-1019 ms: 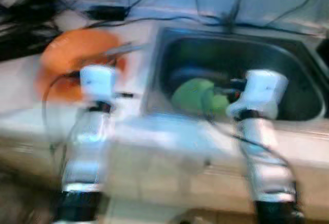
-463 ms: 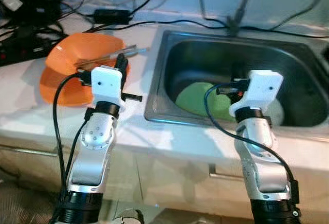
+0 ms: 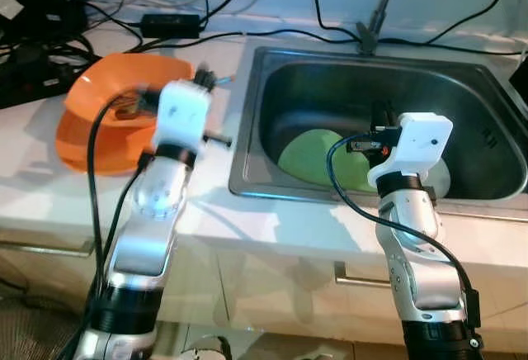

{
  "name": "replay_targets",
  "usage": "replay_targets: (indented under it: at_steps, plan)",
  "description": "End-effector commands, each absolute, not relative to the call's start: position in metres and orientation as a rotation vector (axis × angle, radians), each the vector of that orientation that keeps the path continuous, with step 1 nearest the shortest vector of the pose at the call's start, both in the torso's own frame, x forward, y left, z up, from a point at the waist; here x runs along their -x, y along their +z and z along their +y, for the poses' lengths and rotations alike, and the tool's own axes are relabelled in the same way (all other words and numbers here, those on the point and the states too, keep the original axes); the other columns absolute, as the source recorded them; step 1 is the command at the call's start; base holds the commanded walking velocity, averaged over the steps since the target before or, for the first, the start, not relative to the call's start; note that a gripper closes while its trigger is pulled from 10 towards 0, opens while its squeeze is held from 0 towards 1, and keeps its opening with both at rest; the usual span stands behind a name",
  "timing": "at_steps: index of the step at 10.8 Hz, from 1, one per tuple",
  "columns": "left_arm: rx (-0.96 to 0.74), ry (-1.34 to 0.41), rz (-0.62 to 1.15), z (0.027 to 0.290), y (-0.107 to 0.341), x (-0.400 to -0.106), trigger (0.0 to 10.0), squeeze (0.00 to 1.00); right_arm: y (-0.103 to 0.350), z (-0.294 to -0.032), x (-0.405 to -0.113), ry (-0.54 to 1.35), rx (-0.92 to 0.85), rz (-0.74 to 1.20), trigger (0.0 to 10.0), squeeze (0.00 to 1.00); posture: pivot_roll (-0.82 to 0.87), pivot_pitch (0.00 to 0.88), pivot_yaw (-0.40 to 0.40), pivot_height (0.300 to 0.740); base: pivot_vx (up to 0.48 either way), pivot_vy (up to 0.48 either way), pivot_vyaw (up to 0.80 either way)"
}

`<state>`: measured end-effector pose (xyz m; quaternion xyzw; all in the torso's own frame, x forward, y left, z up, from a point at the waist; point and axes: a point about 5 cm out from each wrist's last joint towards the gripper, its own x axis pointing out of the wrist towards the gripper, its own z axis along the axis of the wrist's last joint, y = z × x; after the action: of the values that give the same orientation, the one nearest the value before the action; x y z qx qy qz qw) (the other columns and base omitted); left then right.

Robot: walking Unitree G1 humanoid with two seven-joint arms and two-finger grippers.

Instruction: Kitchen organization

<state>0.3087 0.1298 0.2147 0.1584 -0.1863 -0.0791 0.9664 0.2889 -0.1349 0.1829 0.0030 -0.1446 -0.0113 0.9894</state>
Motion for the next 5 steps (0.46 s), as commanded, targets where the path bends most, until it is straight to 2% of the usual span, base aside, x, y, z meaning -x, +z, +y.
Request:
replay_targets:
  at_steps: [1, 5]
  plan:
    - [-0.382, -0.187, -0.364, 0.126, 0.214, -0.31, 10.0, 1.0, 0.182, -0.138, -0.288, -0.034, 0.004, -0.293, 10.0, 0.0, 0.08, 0.09, -0.024, 0.74, 0.0, 0.0, 0.0]
    - [-0.587, -0.239, -0.34, 0.116, 0.222, -0.32, 10.0, 1.0, 0.182, -0.137, -0.289, -0.03, 0.005, -0.292, 10.0, 0.0, 0.08, 0.085, -0.027, 0.74, 0.0, 0.0, 0.0]
